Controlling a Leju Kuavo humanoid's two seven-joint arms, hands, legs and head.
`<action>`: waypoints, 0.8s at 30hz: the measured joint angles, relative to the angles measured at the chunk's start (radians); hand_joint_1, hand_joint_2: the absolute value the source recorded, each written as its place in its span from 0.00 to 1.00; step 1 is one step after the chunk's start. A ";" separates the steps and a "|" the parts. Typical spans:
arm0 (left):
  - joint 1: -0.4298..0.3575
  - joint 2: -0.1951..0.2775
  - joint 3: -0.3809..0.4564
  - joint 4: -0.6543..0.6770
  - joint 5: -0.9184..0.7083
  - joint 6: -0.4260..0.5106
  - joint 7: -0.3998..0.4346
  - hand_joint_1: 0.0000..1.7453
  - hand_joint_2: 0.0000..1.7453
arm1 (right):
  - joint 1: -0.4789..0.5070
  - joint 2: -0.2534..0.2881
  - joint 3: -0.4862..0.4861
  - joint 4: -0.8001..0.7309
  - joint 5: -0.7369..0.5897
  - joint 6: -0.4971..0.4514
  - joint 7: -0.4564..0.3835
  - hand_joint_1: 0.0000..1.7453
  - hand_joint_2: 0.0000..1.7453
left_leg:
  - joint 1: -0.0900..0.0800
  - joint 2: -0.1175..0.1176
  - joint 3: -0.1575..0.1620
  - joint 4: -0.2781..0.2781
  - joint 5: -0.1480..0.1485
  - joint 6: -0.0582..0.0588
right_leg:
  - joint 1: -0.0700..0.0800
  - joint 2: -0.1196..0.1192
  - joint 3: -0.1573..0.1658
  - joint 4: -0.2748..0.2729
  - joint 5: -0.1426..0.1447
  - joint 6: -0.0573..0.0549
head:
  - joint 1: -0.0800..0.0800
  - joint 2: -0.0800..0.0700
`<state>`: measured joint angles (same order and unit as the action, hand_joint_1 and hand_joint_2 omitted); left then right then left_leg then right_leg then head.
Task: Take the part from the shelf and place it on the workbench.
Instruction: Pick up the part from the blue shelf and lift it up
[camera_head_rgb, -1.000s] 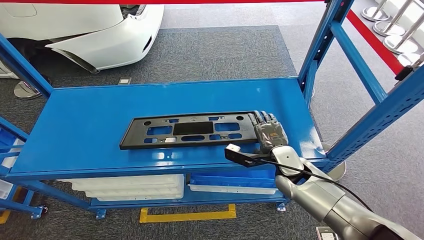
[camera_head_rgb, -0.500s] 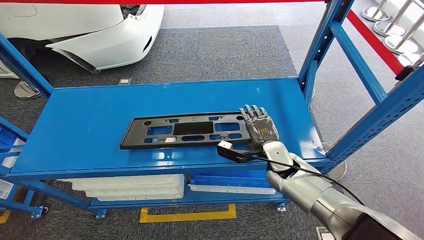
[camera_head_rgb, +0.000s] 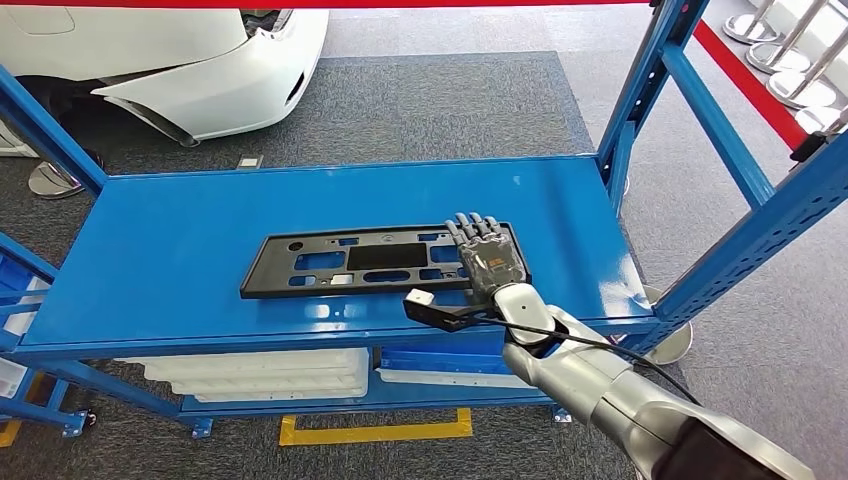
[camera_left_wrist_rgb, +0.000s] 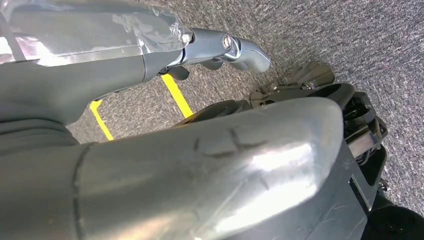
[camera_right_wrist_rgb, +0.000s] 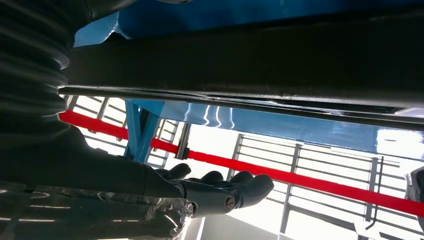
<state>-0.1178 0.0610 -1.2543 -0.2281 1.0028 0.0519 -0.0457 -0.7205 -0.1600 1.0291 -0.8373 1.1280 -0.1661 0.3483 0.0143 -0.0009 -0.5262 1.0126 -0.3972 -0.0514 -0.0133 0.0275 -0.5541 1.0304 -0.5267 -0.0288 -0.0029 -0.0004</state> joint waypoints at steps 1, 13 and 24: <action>0.000 0.000 0.000 0.000 0.000 0.000 0.000 0.00 0.00 | 0.000 0.002 0.001 0.002 0.000 0.000 0.000 0.00 1.00 | 0.000 0.000 0.000 0.000 0.000 0.000 | 0.000 0.000 0.000 0.000 0.000 0.000 | 0.000 0.000; 0.000 0.002 0.000 0.000 0.000 0.000 0.001 0.00 0.00 | -0.006 0.013 0.008 0.018 0.000 -0.004 -0.004 0.00 1.00 | 0.000 0.000 0.000 0.000 0.000 0.000 | 0.000 0.000 0.000 0.000 0.000 0.000 | 0.000 0.000; 0.000 0.003 -0.001 0.000 -0.007 -0.018 -0.007 0.00 0.00 | -0.015 0.079 0.050 0.072 -0.034 -0.026 -0.058 1.00 1.00 | 0.000 0.000 0.000 0.000 0.000 0.000 | 0.000 0.000 0.000 0.000 0.000 0.000 | -0.001 0.000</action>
<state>-0.1179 0.0637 -1.2551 -0.2281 0.9958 0.0342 -0.0525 -0.7354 -0.0811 1.0795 -0.7649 1.0944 -0.1923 0.2906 0.0146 -0.0011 -0.5258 1.0125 -0.3970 -0.0516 -0.0130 0.0277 -0.5540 1.0305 -0.5265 -0.0287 -0.0035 -0.0004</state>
